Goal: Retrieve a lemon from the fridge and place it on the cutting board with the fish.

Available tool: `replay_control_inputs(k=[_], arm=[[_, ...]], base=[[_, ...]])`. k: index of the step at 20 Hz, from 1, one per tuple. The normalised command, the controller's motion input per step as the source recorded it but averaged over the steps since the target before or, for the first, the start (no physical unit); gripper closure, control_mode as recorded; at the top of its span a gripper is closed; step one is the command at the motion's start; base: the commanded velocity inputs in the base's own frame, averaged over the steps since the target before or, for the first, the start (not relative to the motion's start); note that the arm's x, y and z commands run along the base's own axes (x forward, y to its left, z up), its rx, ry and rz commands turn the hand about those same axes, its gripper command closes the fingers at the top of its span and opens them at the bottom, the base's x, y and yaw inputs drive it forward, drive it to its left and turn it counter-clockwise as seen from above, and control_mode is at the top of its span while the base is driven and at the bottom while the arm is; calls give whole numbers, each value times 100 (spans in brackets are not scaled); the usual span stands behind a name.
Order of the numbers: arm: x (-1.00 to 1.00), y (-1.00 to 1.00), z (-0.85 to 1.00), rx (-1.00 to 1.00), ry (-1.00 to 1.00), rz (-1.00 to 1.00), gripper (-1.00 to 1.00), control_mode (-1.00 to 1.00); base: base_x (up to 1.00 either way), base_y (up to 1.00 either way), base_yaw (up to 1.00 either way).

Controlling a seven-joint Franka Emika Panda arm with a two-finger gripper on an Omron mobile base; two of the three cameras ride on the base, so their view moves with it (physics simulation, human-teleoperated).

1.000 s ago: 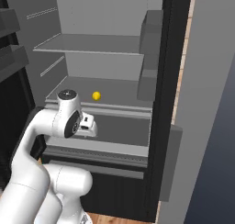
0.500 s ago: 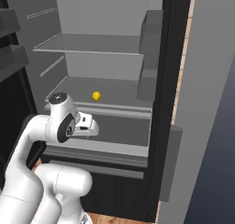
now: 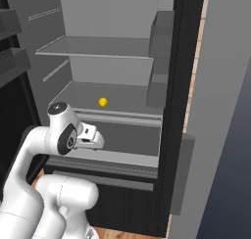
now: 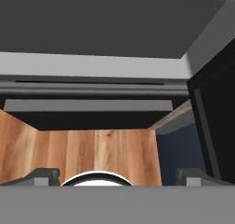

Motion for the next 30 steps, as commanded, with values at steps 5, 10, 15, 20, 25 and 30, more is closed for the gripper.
replay_control_inputs(k=[5,10,15,20,25,30], arm=[[0,1,0,0,0,0,-100,-100],[17,1,0,0,-1,-1,-100,100],[0,0,0,0,0,0,-100,100],[0,0,0,0,0,0,-100,100],[0,0,0,0,0,0,-100,100],[0,0,0,0,0,0,-100,100]], base=[[0,0,0],[22,0,0],[70,4,0],[57,11,0],[38,7,0],[30,6,0]])
